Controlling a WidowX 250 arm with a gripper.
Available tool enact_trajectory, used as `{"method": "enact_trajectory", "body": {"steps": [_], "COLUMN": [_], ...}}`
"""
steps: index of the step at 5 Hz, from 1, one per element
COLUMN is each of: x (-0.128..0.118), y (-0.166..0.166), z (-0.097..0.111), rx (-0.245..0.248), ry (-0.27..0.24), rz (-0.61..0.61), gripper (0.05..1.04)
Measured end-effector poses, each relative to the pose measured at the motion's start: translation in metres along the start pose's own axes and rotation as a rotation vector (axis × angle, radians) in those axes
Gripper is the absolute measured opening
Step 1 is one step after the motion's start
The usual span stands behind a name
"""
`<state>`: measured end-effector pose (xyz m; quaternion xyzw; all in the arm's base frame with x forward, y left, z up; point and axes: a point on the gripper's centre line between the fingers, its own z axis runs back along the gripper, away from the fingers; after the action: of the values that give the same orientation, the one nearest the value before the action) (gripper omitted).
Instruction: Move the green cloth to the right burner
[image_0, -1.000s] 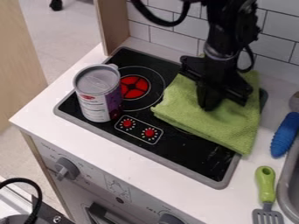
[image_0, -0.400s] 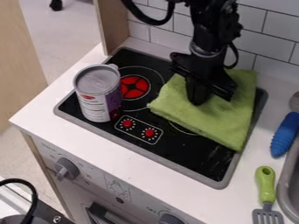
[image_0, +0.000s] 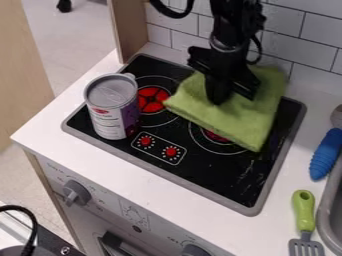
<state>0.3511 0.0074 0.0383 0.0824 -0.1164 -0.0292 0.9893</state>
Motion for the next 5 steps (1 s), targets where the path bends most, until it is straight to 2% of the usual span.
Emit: {"method": "enact_trajectory", "body": {"steps": [2,3,4,5], "x": [-0.003,-0.009,-0.004,0.002], "y": [0.031,0.049,0.069,0.087], "z": [-0.008,-0.009,-0.01,-0.016], "rx": [0.073,0.132,0.209,0.282], "ry": [-0.069,-0.11,-0.147,-0.142], "rz": [-0.04,0.069,0.241,0.344], "gripper": [0.052,0.052,0.052,0.052]}}
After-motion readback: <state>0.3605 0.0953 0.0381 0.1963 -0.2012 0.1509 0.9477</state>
